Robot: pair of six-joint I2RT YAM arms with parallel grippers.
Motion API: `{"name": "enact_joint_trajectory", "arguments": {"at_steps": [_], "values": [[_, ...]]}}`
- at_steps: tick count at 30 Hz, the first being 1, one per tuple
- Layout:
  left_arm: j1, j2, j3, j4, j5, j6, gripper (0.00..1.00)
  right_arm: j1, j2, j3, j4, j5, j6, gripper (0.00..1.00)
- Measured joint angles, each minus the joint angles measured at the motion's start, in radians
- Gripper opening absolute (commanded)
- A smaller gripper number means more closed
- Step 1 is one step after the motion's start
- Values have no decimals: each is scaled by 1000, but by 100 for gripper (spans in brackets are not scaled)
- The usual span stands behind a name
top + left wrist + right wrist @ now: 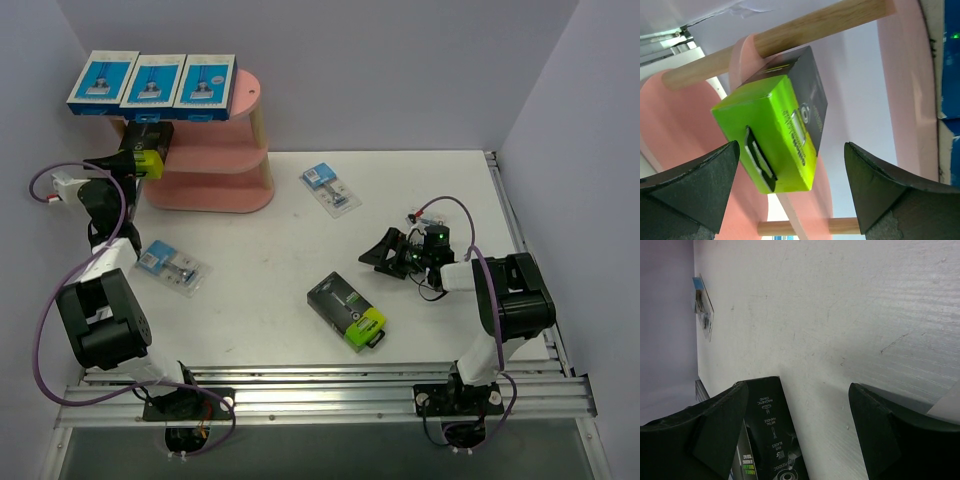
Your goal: Place and organize the shaving razors onto the shelf
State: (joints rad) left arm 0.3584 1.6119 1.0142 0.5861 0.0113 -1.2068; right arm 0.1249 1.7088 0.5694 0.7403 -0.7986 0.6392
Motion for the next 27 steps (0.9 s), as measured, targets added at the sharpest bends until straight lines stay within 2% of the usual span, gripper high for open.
{"name": "enact_joint_trajectory", "arguments": {"at_steps": [27], "values": [[3,44,13,16,46,-46,94,0,0,0,0,-1,-5,78]]}}
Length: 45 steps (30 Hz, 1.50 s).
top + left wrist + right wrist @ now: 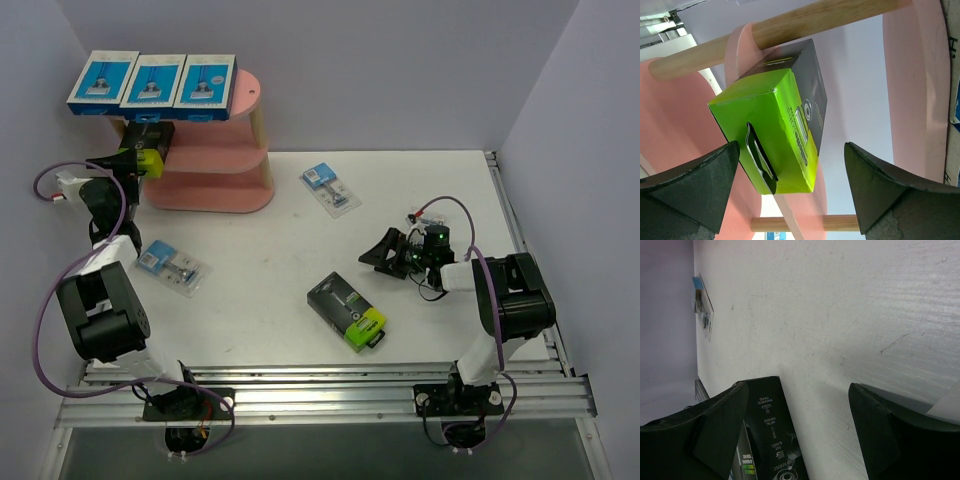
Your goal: Place and organize the shaving razors onto the shelf
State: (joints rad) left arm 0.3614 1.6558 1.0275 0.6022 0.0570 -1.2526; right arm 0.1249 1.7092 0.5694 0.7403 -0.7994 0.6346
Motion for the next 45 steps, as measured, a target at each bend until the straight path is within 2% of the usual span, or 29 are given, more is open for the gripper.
{"name": "enact_joint_trajectory", "arguments": {"at_steps": [45], "values": [[-23,69,82,13,24,-18,94,0,0,0,-1,0,0,78]]}}
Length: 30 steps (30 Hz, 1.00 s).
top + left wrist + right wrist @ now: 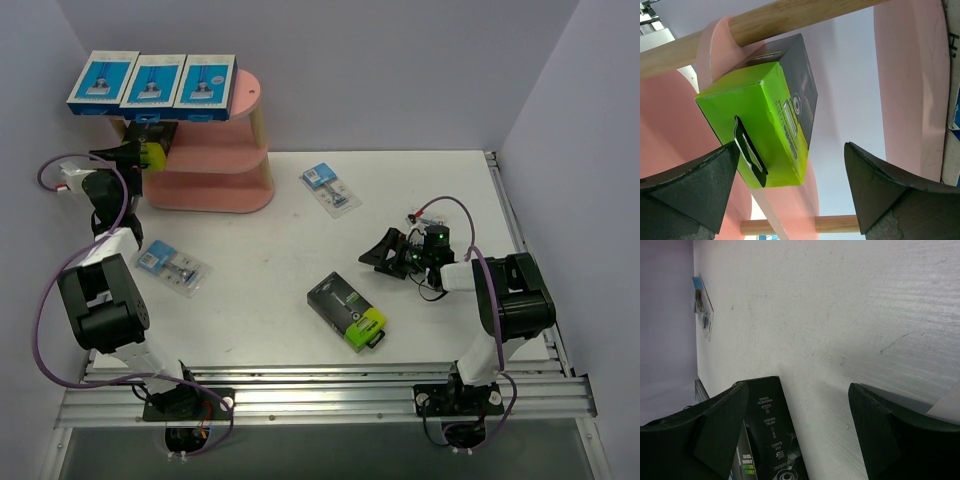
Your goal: Place and organize the shaving razors onto the shelf
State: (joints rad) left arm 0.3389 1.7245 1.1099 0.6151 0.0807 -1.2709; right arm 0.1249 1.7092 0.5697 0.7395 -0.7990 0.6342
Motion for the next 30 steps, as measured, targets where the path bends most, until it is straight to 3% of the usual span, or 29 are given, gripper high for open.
{"name": "enact_joint_trajectory", "arguments": {"at_steps": [10,22,30], "values": [[10,-31,0,-54,19,15,94,0,0,0,-1,0,0,79],[111,-322,-50,-217,40,90,94,0,-18,0,-29,16,-8,79],[98,-459,-95,-430,75,195,94,0,-84,-6,-135,77,-33,79]]}}
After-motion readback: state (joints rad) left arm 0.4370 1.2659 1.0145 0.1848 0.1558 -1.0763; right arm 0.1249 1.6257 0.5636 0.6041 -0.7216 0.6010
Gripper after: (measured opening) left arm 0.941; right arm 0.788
